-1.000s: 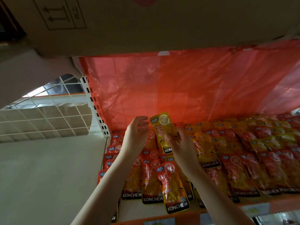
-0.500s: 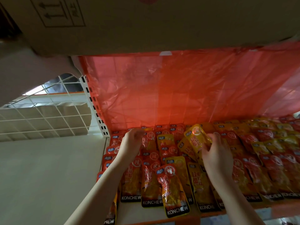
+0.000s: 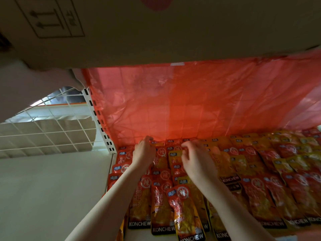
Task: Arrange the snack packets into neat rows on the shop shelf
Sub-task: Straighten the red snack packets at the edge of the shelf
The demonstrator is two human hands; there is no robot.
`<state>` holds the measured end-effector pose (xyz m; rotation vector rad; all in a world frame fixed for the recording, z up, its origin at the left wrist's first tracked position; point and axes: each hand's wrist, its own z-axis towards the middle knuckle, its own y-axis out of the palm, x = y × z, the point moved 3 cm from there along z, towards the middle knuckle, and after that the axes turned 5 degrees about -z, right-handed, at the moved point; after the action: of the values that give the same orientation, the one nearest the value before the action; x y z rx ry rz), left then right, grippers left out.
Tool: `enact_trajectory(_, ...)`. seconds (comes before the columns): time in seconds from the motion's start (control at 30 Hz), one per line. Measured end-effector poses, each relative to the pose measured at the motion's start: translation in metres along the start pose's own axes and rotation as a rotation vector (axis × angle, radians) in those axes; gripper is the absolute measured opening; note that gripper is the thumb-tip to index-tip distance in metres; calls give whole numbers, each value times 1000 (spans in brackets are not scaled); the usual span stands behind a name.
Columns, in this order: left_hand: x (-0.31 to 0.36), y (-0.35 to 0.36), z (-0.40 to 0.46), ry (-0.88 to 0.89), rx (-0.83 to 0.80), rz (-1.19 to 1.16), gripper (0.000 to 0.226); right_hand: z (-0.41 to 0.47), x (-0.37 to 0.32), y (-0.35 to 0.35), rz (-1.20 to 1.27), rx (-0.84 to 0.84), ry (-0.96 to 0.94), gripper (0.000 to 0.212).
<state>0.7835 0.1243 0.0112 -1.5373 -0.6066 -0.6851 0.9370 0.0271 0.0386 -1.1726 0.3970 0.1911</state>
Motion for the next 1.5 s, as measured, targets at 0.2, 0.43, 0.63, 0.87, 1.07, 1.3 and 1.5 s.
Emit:
enact_trajectory(0.2, -3, -3, 12, 12, -42, 54, 32, 10, -28, 42, 31, -123, -169, 22)
enact_trajectory(0.43, -3, -12, 15, 25, 117, -224, 30, 11, -43, 56, -86, -107, -205, 26)
enact_trajectory(0.63, 16, -28, -1, 139, 308, -473, 25, 18, -34, 58, -37, -41, -208, 15)
enact_trajectory(0.87, 44, -54, -24, 315, 362, -695, 30, 39, -31, 36, 389, -245, -58, 36)
enact_trajectory(1.07, 53, -58, -35, 367, 277, -766, 33, 38, -36, 6, 699, -229, -16, 24)
enact_trajectory(1.3, 8, -34, -47, 211, 92, -252, 19, 8, 3, -16, 626, 14, 162, 35)
enact_trajectory(1.5, -14, -8, -98, 367, -24, 221, 35, -21, 50, -39, 239, 185, 253, 55)
